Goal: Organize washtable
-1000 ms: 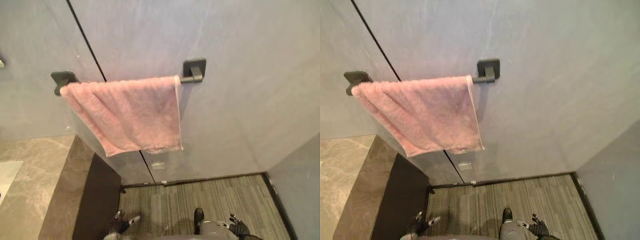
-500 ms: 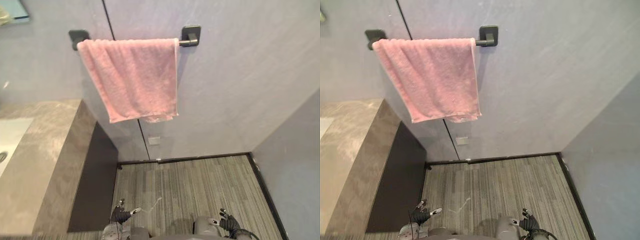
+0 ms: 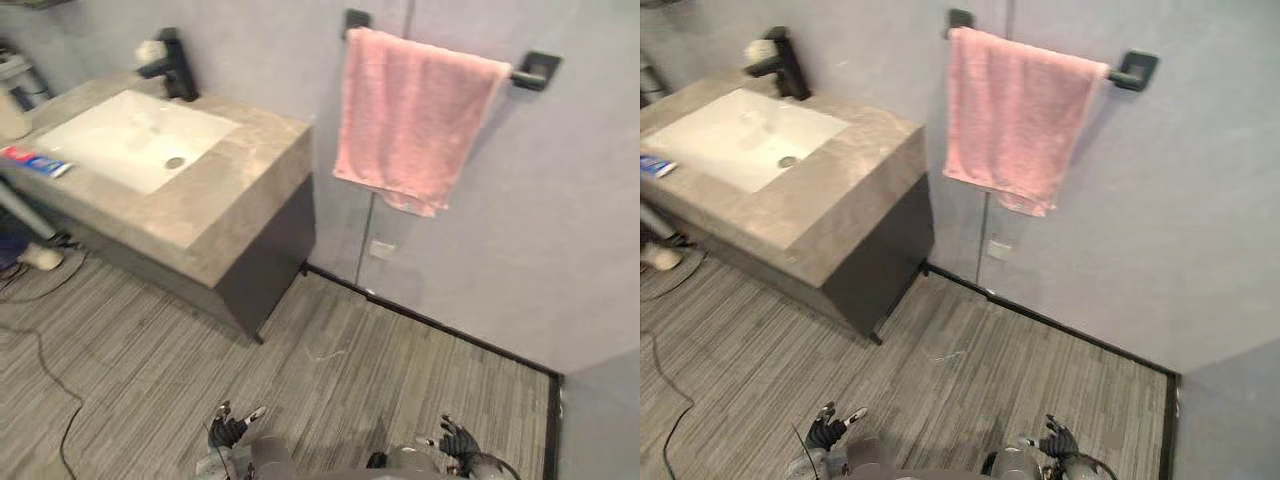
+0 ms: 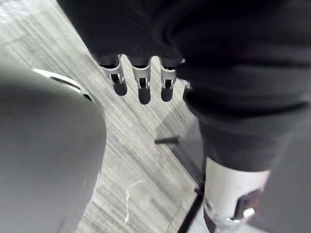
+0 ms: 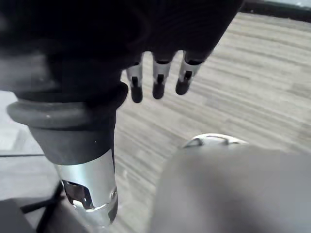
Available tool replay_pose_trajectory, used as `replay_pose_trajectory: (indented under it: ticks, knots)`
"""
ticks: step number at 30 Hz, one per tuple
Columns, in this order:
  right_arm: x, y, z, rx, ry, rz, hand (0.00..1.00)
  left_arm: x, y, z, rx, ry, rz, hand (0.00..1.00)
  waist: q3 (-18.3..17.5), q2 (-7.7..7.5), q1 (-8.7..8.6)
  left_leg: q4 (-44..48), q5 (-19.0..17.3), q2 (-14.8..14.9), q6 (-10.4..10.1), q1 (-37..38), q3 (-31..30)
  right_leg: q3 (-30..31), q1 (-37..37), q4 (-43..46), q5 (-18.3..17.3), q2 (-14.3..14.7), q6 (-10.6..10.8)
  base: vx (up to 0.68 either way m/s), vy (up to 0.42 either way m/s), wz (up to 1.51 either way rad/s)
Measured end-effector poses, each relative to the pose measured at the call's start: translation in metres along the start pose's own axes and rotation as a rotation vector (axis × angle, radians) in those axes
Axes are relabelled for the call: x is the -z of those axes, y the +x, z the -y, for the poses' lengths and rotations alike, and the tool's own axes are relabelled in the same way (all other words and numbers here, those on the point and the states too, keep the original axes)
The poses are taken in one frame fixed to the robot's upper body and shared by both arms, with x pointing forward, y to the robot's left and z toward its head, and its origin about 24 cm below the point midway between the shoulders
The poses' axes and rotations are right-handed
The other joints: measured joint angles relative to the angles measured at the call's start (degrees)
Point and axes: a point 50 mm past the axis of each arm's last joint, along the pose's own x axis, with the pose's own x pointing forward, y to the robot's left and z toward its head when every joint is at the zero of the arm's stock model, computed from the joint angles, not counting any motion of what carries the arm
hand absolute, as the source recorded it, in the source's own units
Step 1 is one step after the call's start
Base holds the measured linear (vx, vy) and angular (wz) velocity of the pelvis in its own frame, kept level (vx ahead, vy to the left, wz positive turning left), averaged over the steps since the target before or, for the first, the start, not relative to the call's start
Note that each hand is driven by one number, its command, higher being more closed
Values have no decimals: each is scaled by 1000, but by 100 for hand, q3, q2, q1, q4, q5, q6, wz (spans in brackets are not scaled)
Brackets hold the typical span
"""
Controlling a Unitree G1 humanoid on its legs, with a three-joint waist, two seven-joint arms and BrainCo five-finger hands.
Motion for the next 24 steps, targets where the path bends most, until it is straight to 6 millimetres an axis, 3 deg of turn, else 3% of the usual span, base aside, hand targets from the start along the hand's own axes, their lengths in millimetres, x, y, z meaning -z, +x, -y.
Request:
replay_pose_trajectory:
  ticks: [1, 2, 3, 4, 5, 6, 7, 10, 13, 14, 15, 16, 17, 18, 19, 20, 21, 22, 24]
  knots:
    - [6, -1, 3, 11, 19, -20, 0, 3, 0, -1, -5, -5, -13, 0, -19, 24, -20, -59, 25, 113, 18, 23, 15, -147, 28, -138, 138, -70, 88, -145, 399, 151]
    - [13, -2, 8, 30, 38, -51, 0, 6, -1, -3, -8, -14, -30, 0, -89, 95, -51, -387, 318, 223, 93, 122, 38, -402, 46, -387, 413, -221, 286, -91, 488, 142]
    - [16, -2, 18, 56, 45, -76, 0, 13, -2, -1, -3, -25, -65, 0, -161, 295, -125, -1017, 737, 88, -201, 289, 50, -608, 105, -684, 684, -253, 485, -91, 488, 139]
    - [15, 0, 15, 45, 46, -87, 0, 14, -2, -5, -11, -15, -71, 0, -137, 313, -156, -1180, 580, -15, -330, 278, 76, -584, 156, -850, 737, -227, 495, -60, 454, 129]
    - [17, 1, 7, 26, 48, -105, 0, 13, -1, -17, -32, 10, -73, 0, -161, 165, -224, -1422, 487, -202, -474, 225, 85, -686, 286, -1093, 864, -189, 409, 4, 388, 117]
    - [17, 2, 5, 19, 54, -118, 0, 12, 0, -28, -52, 34, -78, 0, -160, 141, -186, -1713, 307, -344, -747, 273, 117, -976, 485, -1401, 1258, -339, 318, 5, 502, 142]
    - [17, 2, 4, 22, 70, -124, 0, 11, 1, -35, -62, 53, -79, 0, -157, 148, -187, -1873, 124, -499, -1013, 280, 225, -1273, 630, -1418, 1405, -468, 373, 21, 522, 134]
    - [15, 4, 1, 19, 96, -121, 0, 12, 1, -44, -64, 109, -94, 0, -155, 88, -117, -1971, -22, -1053, -913, 223, 178, -1576, 821, -1287, 1718, -1046, 387, 0, 422, 97]
    - [22, 0, 18, 91, 202, -122, 0, 18, -1, -28, -23, 110, -103, 0, -126, 310, -290, -1227, -611, -1568, -356, -363, -381, -1501, 1033, -506, 1894, -1697, 322, -40, 429, 155]
    - [28, -4, 33, 147, 280, -122, 0, 24, -3, -15, 22, 123, -113, 0, -105, 343, -331, -1032, -715, -2057, -117, -436, -654, -683, 1009, 115, 2050, -2059, -612, 27, 438, 210]
    - [39, -10, 41, 175, 298, -141, 0, 30, -7, -12, 42, 150, -118, 0, -103, 451, -321, -1061, -843, -2396, 141, -300, -1005, 573, 834, 517, 2746, -1953, -1266, 65, 422, 204]
    - [39, -10, 42, 179, 314, -139, 0, 30, -7, -11, 49, 167, -113, 0, -86, 494, -360, -1074, -828, -2499, 275, -295, -1240, 1144, 740, 852, 2521, -1760, -1127, 130, 333, 190]
    - [39, -8, 27, 154, 366, -137, 0, 27, -5, -22, 18, 185, -108, 0, -36, 550, -397, -1139, -754, -2603, 437, -293, -1654, 1798, 380, 1824, 887, -1169, -167, 154, 236, 165]
    - [34, -5, 8, 115, 406, -128, 0, 25, -4, -34, -27, 179, -107, 0, 66, 327, -380, -1325, -700, -2765, 529, -143, -1867, 1954, -4, 2473, 70, -601, -164, 174, 236, 149]
    - [30, -4, 0, 97, 422, -122, 0, 25, -4, -40, -45, 177, -111, 0, 120, 207, -373, -1415, -676, -2830, 570, -47, -1943, 1903, -188, 2658, -195, -350, -171, 143, 188, 111]
    - [27, -3, -6, 81, 429, -108, 0, 26, -4, -43, -60, 173, -123, 0, 215, 40, -376, -1546, -683, -2920, 604, 166, -2082, 1654, -540, 2774, -559, 99, -204, 201, 159, 91]
    - [24, -3, -10, 69, 419, -91, 0, 24, -3, -42, -55, 177, -124, 0, 246, -20, -385, -1646, -721, -2960, 655, 325, -2180, 1261, -894, 2660, -698, 443, -168, 170, 90, 90]
    - [22, -3, -9, 70, 414, -82, 0, 24, -3, -38, -46, 175, -122, 0, 246, -18, -408, -1685, -746, -2966, 664, 397, -2232, 1079, -1036, 2512, -697, 569, -165, 242, 76, 102]
    - [30, -6, -9, 73, 425, -96, 0, 15, 1, -21, 2, 167, -88, 0, 237, -5, -484, -1712, -909, -3116, 757, 670, -2593, 785, -1272, 1391, -651, 807, -169, 303, 11, 127]
